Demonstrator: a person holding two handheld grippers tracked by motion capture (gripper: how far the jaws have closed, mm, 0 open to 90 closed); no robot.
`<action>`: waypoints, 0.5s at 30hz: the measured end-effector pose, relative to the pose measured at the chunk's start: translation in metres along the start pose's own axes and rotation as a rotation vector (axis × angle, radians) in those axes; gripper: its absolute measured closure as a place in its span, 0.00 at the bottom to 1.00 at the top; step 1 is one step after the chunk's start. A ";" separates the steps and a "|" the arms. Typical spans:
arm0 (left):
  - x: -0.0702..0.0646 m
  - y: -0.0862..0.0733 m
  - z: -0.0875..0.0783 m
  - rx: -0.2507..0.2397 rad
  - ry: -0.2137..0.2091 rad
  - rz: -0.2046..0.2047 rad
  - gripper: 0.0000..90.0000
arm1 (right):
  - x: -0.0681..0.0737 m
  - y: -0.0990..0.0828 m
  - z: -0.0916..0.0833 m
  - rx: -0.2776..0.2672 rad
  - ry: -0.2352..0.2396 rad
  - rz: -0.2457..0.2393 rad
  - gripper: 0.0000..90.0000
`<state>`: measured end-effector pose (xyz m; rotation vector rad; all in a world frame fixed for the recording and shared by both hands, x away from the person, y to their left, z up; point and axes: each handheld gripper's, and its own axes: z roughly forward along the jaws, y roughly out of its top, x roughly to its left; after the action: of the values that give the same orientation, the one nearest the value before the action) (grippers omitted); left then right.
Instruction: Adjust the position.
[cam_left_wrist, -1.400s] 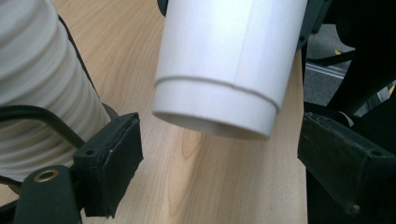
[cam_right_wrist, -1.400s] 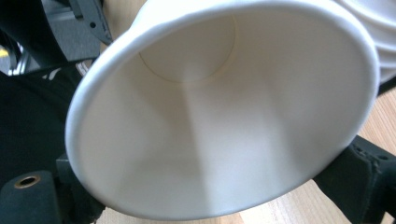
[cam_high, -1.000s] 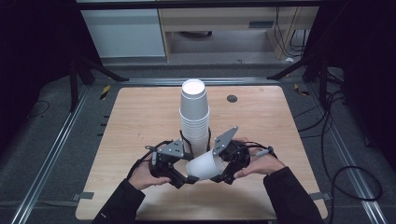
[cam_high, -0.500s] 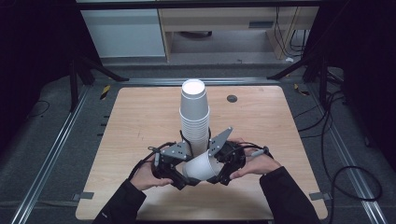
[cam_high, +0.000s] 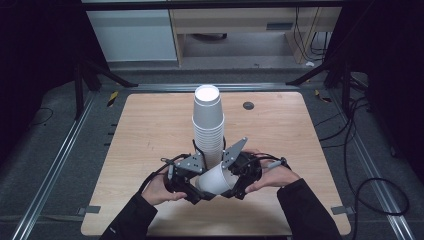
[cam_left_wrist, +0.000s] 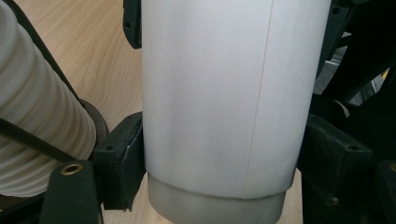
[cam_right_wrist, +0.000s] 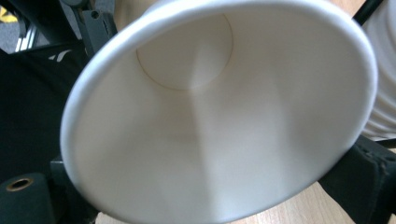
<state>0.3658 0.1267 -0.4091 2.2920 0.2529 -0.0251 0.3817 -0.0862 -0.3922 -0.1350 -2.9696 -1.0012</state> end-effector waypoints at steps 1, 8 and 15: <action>0.000 0.000 -0.001 -0.001 -0.002 -0.001 0.25 | 0.000 0.000 0.000 -0.009 0.001 -0.003 0.08; 0.001 0.000 -0.004 -0.015 -0.002 -0.011 0.25 | 0.001 -0.001 0.000 -0.041 -0.003 0.000 0.05; 0.003 -0.001 -0.006 -0.015 0.002 -0.022 0.25 | 0.000 -0.003 -0.004 -0.055 -0.019 0.008 0.04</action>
<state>0.3683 0.1322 -0.4066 2.2743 0.2783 -0.0314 0.3814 -0.0914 -0.3906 -0.1567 -2.9575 -1.0867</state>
